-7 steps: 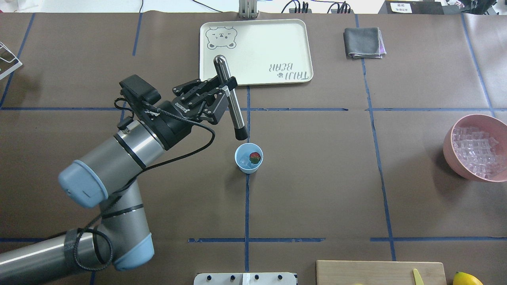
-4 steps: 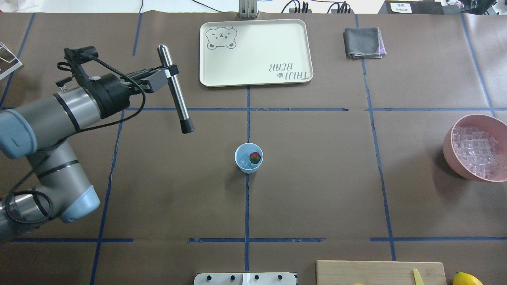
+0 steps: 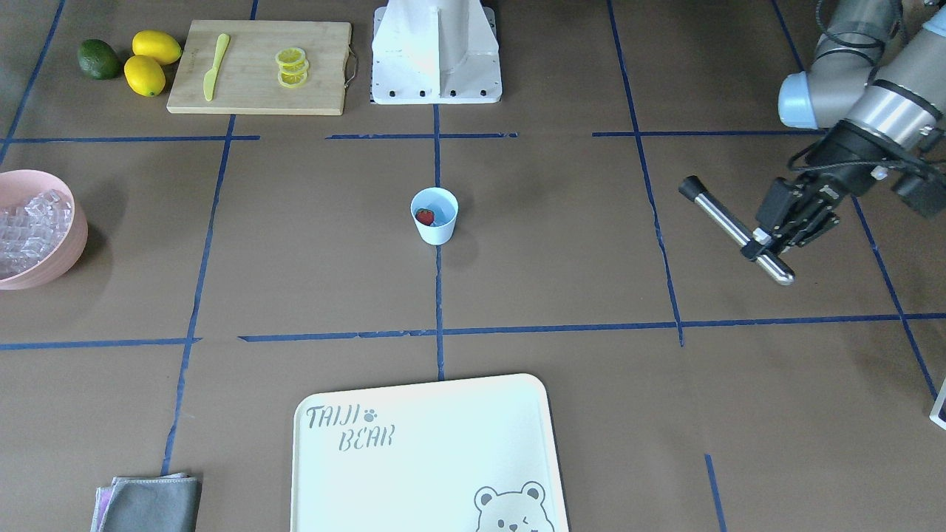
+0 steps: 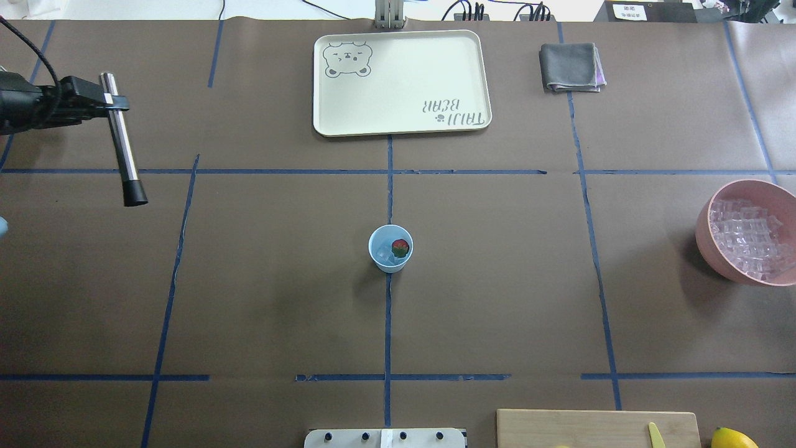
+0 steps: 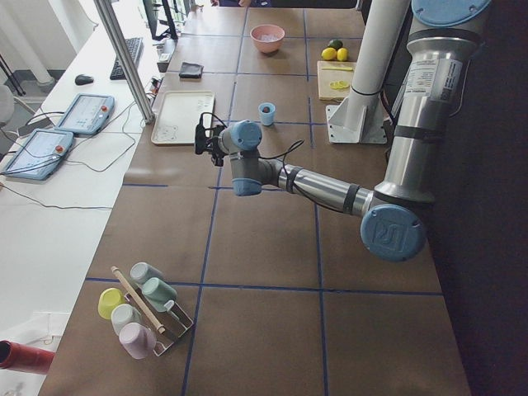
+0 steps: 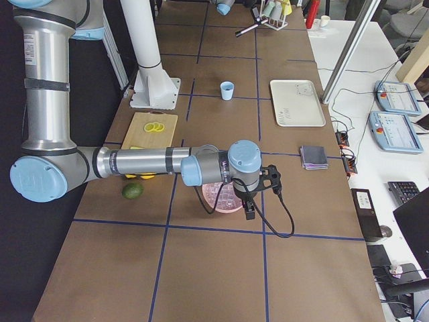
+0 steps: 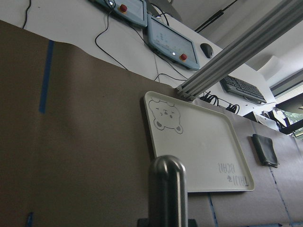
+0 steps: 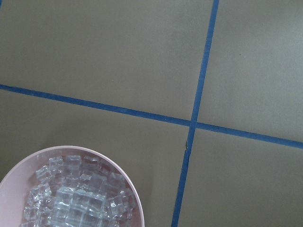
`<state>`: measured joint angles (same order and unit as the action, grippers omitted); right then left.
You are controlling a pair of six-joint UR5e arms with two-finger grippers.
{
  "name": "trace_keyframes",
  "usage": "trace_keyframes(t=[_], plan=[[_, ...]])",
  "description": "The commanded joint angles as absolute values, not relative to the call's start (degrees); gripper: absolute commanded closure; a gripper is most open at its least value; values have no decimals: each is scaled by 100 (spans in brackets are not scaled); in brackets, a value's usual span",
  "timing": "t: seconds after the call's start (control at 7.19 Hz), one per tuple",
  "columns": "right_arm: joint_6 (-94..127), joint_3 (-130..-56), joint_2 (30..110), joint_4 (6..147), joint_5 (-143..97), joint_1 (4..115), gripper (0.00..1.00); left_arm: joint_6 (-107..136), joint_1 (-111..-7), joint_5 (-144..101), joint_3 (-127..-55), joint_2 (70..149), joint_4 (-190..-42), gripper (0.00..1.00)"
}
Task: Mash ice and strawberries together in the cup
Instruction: 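Lift the pestle out of the cup and carry it back with the left gripper, then lower the pestle onto the table beside the left arm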
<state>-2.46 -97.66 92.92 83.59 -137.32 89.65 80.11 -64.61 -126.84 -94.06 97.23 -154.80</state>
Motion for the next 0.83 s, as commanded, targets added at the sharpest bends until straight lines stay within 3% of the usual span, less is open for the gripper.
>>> trace_keyframes(t=[0.0, 0.42, 0.7], plan=[[-246, -9765, 9281, 8350, -13737, 8965, 0, 7441, -7056, -13553, -9325, 9275, -14610, 100], [-246, -9765, 9264, 8350, -13729, 8965, 0, 4500, -6997, -12574, -9343, 8886, -12444, 100], [-237, -9765, 9264, 8341, -13720, 8965, 0, 3633, -6970, -12384, -9316, 8685, -11972, 100]])
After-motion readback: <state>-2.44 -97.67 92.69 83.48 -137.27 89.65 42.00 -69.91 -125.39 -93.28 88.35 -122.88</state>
